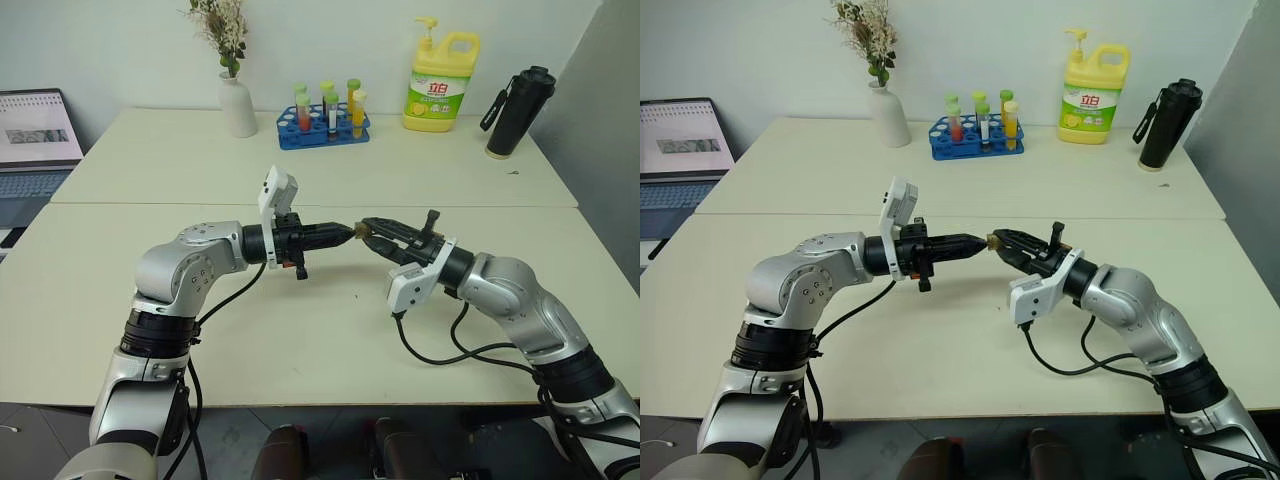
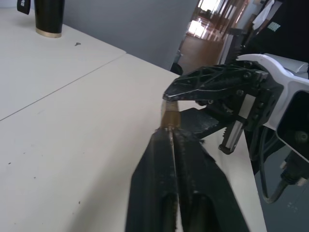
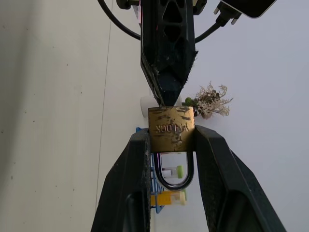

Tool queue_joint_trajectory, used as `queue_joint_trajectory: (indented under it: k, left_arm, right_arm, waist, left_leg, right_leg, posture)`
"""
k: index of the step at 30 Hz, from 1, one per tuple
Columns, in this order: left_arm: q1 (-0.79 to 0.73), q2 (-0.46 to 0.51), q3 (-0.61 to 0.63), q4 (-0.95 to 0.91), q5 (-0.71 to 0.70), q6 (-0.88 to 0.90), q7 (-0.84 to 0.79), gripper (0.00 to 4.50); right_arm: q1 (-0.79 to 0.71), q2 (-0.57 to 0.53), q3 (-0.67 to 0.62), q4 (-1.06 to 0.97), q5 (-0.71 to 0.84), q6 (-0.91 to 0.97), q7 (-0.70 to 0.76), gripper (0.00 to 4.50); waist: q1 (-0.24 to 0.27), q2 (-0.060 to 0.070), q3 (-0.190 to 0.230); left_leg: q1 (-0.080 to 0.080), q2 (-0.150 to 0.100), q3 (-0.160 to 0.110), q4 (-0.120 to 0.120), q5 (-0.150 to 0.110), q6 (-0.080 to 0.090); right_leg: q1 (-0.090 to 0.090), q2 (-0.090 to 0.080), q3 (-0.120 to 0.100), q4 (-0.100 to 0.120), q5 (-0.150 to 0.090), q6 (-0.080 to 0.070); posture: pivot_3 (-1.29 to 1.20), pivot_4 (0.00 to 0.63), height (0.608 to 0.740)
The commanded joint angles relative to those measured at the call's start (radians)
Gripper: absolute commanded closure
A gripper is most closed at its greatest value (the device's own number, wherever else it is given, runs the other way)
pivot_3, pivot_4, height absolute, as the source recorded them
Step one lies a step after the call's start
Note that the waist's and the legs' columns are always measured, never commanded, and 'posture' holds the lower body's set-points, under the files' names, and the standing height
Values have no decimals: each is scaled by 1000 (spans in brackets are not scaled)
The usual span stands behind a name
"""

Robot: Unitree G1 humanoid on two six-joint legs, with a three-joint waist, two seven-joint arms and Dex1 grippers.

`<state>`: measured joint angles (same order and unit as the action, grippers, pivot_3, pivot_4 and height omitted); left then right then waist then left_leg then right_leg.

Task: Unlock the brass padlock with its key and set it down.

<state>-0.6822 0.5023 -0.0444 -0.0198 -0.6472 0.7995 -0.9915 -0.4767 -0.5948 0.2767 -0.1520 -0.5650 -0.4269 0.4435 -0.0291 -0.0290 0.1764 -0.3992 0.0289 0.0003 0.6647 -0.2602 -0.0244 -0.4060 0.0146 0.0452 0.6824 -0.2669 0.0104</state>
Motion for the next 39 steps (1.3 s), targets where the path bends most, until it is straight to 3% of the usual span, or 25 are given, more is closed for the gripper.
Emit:
queue_joint_trajectory:
  k: [1,7,16,25,30,33,39]
  left_arm:
    - [-22,-16,-4,-13,0,-25,-14,4500]
    - [-10,-18,-24,-21,34,-70,-34,4500]
    - [43,11,-151,-27,317,-588,-150,4500]
    - [21,-33,-147,61,397,-808,-162,4500]
    - [21,-56,-124,60,325,-640,-149,4500]
    - [17,-71,-99,66,296,-534,-108,3929]
    - [-11,-71,-46,42,209,-304,-71,2126]
  right_arm:
    - [1,-4,-16,-34,15,-4,7,3600]
    - [4,-2,-20,-38,27,5,22,3600]
    - [24,40,-33,-65,163,73,90,3600]
    - [19,38,-34,-57,163,55,88,3600]
    - [21,39,-33,-53,159,53,86,3600]
    - [21,38,-36,-52,157,55,85,3600]
    - [26,30,-40,-55,158,55,91,3600]
  waist:
    - [0,0,0]
    - [0,0,0]
    - [0,0,0]
    - [1,0,0]
    - [1,0,0]
    - [0,0,0]
    - [0,0,0]
  left_leg:
    - [0,0,0,0,0,0]
    - [0,0,0,0,0,0]
    - [0,0,0,0,0,0]
    - [0,0,1,0,0,0]
    - [0,0,1,0,0,0]
    - [0,0,1,0,0,0]
    - [0,0,0,0,0,0]
  right_leg:
    - [0,0,0,0,0,0]
    - [0,0,0,0,0,0]
    - [0,0,1,0,0,0]
    - [0,0,0,0,0,0]
    - [0,0,-1,0,0,0]
    - [0,0,-1,0,0,0]
    - [0,0,-1,0,0,0]
  posture:
    - [0,150,740]
    - [0,150,740]
    - [0,150,740]
    - [0,150,740]
    - [0,150,740]
    - [0,150,740]
    - [0,150,740]
